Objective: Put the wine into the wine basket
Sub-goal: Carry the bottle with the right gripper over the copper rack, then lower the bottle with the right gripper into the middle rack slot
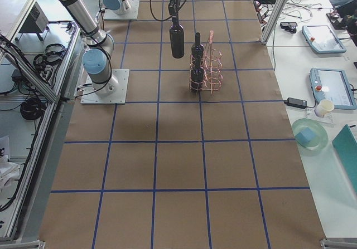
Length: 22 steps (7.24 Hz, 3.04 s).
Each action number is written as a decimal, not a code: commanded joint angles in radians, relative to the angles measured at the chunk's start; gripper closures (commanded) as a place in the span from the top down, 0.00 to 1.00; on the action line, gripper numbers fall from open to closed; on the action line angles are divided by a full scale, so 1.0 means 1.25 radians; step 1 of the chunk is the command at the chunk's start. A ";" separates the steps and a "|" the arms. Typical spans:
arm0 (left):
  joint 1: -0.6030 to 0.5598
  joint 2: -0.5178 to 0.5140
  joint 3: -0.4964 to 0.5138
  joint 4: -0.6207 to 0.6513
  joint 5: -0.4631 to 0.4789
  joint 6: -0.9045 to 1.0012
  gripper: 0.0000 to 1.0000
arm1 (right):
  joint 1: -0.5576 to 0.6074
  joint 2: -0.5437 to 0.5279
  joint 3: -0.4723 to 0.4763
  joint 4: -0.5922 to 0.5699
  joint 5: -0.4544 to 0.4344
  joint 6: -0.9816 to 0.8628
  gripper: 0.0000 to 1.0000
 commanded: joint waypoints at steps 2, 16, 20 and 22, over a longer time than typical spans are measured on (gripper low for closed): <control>0.000 -0.004 -0.011 -0.001 -0.012 0.001 1.00 | -0.074 0.033 -0.003 -0.063 0.046 -0.010 0.00; 0.010 -0.011 -0.014 0.011 -0.009 0.001 1.00 | -0.025 0.191 -0.063 -0.111 0.063 0.086 0.00; 0.009 -0.015 -0.018 0.011 -0.009 0.001 1.00 | -0.025 0.202 -0.061 -0.110 0.067 0.086 0.00; 0.009 -0.015 -0.018 0.012 -0.009 0.001 1.00 | -0.025 0.219 -0.059 -0.116 0.067 0.086 0.00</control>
